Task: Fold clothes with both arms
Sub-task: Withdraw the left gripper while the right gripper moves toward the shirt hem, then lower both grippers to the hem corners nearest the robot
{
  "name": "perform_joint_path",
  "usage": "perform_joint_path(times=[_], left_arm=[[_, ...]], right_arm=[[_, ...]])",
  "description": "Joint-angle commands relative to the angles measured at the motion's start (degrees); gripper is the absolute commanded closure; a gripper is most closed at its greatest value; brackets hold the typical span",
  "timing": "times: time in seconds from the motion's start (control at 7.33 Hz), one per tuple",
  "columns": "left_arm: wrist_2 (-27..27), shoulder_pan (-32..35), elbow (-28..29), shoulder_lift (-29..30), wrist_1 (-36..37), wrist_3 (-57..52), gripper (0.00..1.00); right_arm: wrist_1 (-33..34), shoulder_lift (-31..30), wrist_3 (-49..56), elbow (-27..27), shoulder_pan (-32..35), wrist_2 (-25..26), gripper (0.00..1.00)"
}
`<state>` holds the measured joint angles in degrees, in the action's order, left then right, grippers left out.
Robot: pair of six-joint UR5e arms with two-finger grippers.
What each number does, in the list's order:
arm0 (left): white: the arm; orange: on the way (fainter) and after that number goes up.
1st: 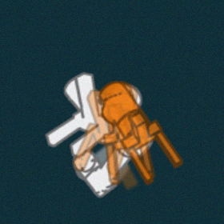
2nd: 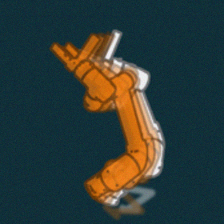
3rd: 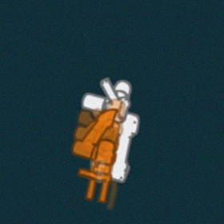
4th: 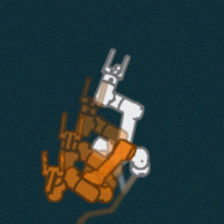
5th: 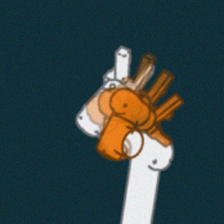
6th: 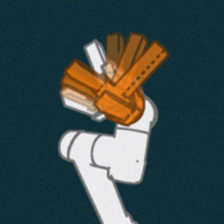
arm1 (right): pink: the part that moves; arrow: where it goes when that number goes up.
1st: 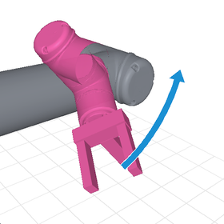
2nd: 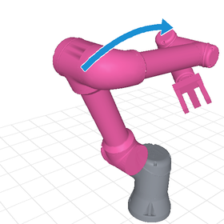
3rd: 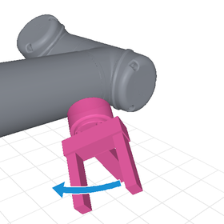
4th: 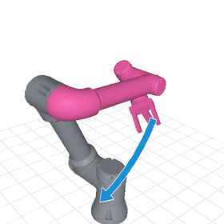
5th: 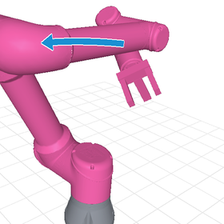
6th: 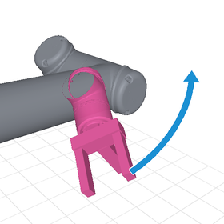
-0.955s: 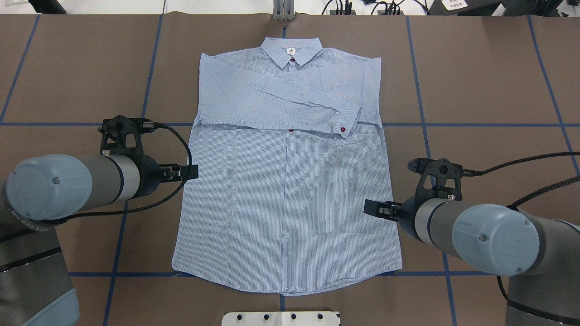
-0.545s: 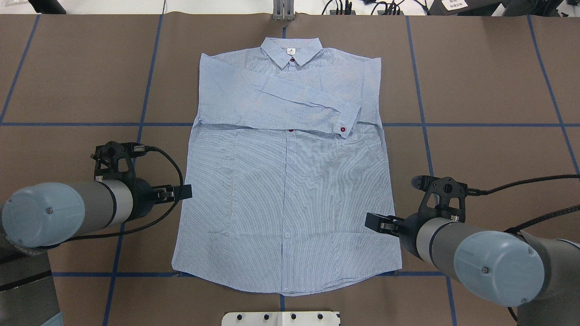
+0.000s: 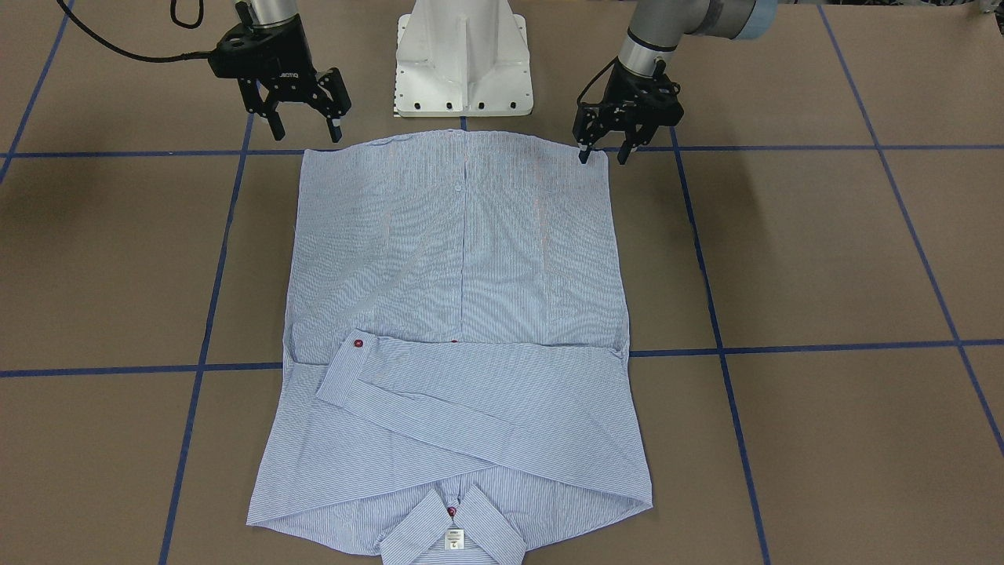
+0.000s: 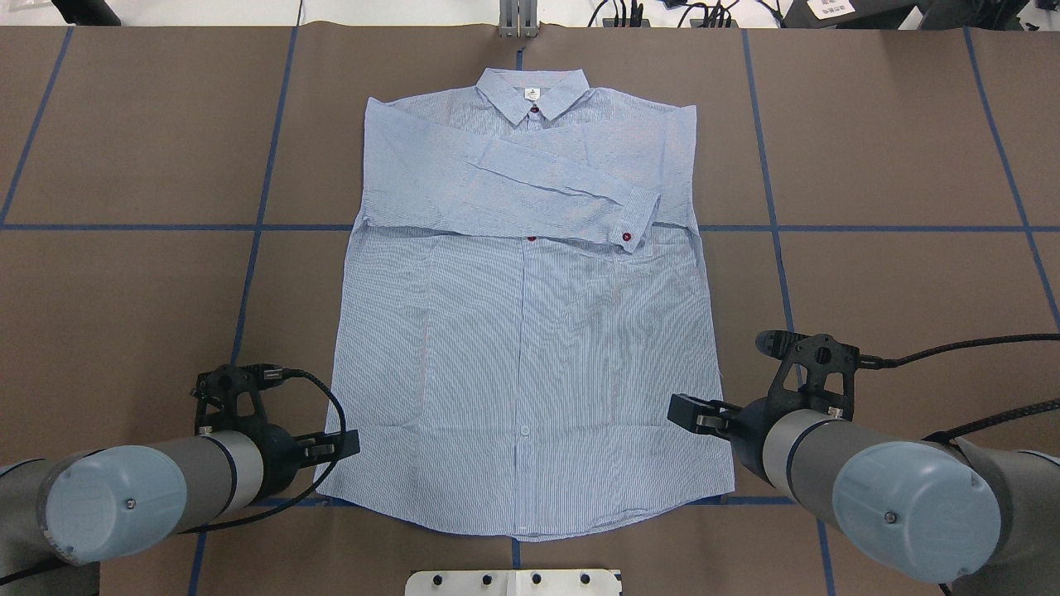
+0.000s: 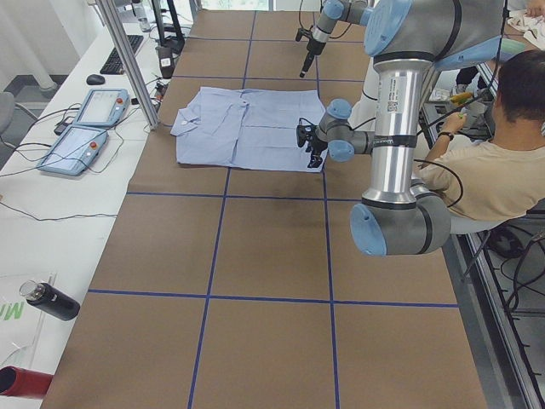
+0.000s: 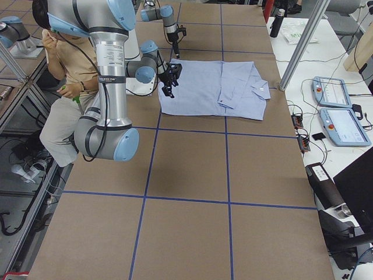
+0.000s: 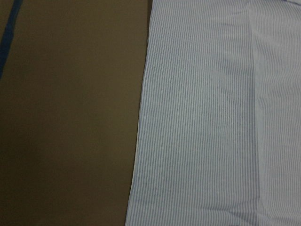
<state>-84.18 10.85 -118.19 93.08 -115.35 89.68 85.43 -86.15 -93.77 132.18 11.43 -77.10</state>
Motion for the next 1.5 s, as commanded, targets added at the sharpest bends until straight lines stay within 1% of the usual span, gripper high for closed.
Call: perform_joint_path(times=[0.0, 0.14, 0.41, 0.55, 0.68, 1.36], left_arm=[[-0.02, -1.0, 0.86, -0.09, 0.56, -0.11, 0.41], [-0.02, -1.44, 0.77, 0.09, 2.39, -0.2, 0.45], [-0.11, -2.14, 0.68, 0.09, 2.76, -3.26, 0.52], [-0.11, -2.14, 0.77, 0.0, 2.76, -3.45, 0.53], [-0.11, -2.23, 0.77, 0.0, 2.76, -3.45, 0.55], [-0.11, -3.2, 1.21, 0.09, 2.85, -3.54, 0.56]], right_arm=[[0.0, 0.11, 0.0, 0.0, -0.09, 0.02, 0.0], [0.0, 0.11, 0.0, 0.0, -0.09, 0.02, 0.0], [0.0, 0.2, 0.0, 0.0, -0.09, 0.11, 0.0], [0.0, 0.11, 0.08, 0.0, -0.09, 0.19, 0.0], [0.0, 0.11, 0.0, 0.0, -0.09, 0.2, 0.0], [0.0, 0.11, 0.0, 0.0, -0.09, 0.2, 0.0]])
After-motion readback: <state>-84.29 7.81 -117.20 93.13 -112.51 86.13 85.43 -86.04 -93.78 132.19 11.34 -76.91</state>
